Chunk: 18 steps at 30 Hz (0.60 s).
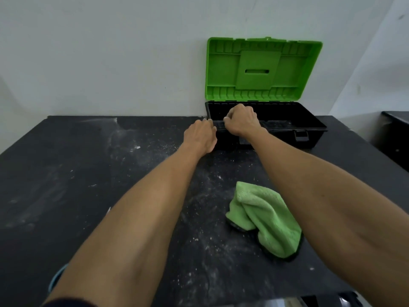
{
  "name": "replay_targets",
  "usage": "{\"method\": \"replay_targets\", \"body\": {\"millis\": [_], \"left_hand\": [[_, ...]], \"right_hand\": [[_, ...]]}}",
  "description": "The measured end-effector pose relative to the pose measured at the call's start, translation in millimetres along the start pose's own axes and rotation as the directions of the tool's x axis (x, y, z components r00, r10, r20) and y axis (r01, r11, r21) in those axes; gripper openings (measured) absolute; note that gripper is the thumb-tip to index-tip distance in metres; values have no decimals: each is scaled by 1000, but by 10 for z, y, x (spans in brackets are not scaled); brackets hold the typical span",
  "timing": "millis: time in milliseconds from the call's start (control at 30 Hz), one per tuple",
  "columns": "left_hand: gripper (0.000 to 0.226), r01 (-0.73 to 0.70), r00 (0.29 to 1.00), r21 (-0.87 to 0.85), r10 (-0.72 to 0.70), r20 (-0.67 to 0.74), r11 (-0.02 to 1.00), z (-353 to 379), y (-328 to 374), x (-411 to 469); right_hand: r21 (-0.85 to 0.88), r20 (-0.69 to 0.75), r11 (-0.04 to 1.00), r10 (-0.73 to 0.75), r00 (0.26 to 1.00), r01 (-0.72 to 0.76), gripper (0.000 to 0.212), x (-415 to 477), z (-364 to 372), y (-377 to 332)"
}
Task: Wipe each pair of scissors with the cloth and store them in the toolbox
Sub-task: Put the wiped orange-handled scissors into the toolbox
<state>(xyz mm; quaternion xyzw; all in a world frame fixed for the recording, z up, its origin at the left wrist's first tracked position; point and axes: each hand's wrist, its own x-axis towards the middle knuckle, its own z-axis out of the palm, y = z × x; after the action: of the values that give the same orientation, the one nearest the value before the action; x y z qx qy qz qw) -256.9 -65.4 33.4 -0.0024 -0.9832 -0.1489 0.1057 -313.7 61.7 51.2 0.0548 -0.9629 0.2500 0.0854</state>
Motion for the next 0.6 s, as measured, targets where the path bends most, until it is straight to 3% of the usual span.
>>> {"method": "replay_targets", "body": {"millis": [333,600], "left_hand": [[43,82,995,-32,-84,-61,996,-459,-502,-1078],[42,218,966,-138,-234,-113,966,-703,-1202,-2366]], "right_hand": [[200,-88,965,-156,984,171,25,-1197,-21,-512],[261,52,889,-402,914,376,21,-2321,221,-1079]]}}
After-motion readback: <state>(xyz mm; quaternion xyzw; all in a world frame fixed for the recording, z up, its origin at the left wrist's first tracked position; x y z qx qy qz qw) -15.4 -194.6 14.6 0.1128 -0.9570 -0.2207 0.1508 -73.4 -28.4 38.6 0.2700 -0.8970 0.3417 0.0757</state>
